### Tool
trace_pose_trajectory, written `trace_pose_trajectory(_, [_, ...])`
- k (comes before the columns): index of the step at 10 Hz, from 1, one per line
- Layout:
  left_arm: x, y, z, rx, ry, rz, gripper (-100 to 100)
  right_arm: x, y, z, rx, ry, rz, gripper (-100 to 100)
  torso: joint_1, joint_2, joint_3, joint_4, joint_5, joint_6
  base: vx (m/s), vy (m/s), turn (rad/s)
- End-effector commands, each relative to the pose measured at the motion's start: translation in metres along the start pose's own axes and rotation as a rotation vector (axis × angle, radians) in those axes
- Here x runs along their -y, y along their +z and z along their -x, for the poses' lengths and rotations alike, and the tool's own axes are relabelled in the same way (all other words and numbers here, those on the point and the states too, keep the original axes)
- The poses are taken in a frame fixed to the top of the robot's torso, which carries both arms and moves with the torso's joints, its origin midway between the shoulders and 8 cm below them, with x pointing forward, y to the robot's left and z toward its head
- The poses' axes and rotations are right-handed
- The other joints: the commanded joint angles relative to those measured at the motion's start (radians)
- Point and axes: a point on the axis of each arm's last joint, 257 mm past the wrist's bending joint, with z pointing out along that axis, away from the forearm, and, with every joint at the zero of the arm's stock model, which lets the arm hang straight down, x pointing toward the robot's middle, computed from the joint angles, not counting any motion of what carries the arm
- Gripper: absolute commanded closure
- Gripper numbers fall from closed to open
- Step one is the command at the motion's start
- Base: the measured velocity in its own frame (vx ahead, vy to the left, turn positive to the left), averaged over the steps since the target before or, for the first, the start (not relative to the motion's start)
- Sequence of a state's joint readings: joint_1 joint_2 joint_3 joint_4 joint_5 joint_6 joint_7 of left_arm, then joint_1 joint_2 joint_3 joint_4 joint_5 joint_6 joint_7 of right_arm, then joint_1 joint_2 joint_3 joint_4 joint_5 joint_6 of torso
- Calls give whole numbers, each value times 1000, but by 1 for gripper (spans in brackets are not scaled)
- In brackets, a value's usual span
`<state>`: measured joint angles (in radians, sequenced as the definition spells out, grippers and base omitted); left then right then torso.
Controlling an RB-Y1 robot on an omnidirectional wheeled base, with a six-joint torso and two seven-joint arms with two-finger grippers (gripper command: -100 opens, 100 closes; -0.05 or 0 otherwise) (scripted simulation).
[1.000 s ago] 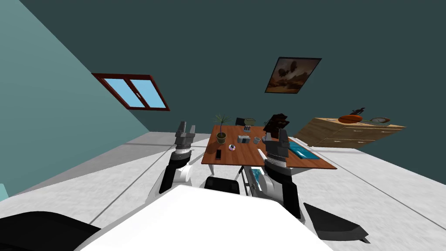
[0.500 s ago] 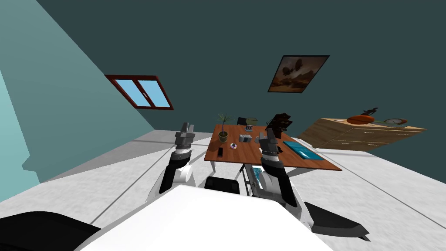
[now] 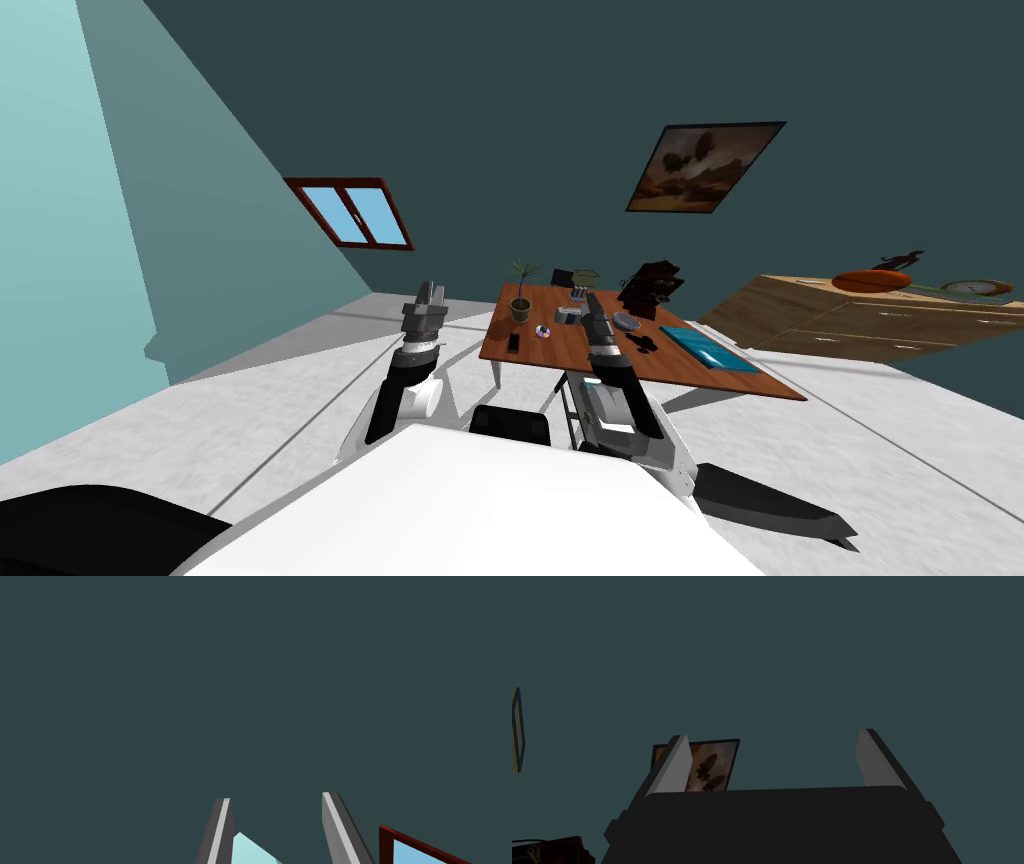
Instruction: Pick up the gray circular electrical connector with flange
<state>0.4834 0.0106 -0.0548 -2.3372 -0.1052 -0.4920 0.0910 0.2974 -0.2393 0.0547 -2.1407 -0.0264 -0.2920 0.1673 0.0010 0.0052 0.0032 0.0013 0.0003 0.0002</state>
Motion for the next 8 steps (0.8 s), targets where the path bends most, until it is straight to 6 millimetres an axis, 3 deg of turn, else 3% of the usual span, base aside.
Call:
trace_pose_trajectory(1, [0,0,0,0,0,0,0,19,5,-12,-39,-22,-41,-100,0,0,0,0,0,0,-54,22,85])
trace_pose_trajectory(3, [0,0,0,0,0,0,0,36,9,-21,-71,-41,-79,-100,1,-1,-1,0,0,-1,-67,29,130])
trace_pose_trajectory(7, [0,0,0,0,0,0,0,92,17,-44,-168,-107,-210,-100,1,-2,-1,0,0,0,-60,33,132])
trace_pose_trajectory(8, [0,0,0,0,0,0,0,96,16,-45,-169,-108,-217,-100,0,-2,-1,-1,0,0,-42,21,55])
